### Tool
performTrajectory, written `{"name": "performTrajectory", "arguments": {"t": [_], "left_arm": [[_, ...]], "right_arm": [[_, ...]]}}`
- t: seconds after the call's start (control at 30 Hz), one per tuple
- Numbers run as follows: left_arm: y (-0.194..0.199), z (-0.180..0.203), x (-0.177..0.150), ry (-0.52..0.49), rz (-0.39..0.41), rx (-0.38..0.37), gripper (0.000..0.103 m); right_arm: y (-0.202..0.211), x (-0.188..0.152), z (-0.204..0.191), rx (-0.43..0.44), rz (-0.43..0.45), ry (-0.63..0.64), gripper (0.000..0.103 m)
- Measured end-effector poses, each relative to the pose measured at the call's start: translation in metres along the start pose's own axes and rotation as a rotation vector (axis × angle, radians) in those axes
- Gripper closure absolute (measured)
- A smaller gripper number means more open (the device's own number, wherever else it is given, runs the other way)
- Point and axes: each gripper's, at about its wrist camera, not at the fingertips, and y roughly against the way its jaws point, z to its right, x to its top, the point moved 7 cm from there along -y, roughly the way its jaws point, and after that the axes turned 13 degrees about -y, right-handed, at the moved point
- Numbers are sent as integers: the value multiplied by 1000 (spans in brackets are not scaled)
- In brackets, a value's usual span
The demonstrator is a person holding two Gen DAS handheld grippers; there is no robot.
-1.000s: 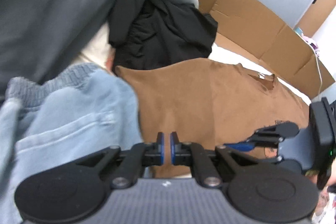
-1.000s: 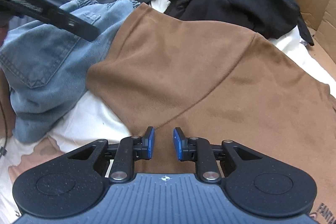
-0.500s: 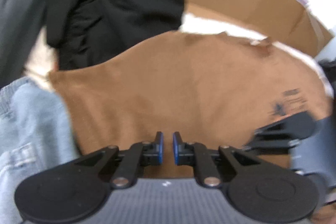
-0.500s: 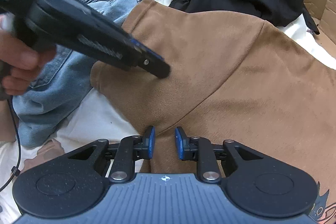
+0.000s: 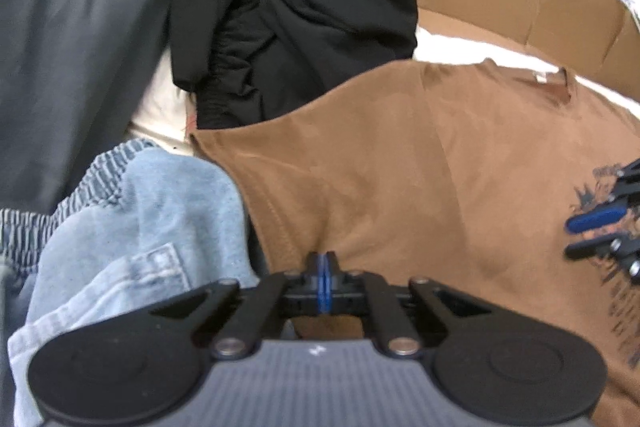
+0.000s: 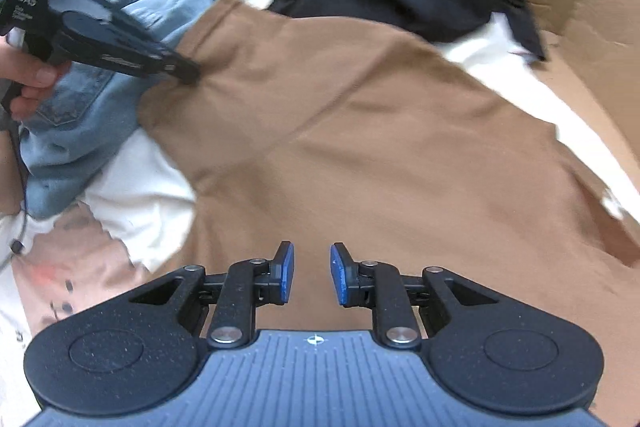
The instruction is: Fold clothes
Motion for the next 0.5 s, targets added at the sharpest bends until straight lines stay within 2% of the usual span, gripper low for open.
{"name": "performTrajectory", "arguments": {"t": [0.13,0.4,0.5], "left_arm": [[23,-5,14,26,8,26,71],[80,-6,43,115,-2,24,70],[112,0,59,122,10,38,70]], "right_arm": [[35,-10,31,-26,10,-81,66],[115,-22,63,-47,55,-199,64],[159,-21,73,-48,76,-231,57]]}}
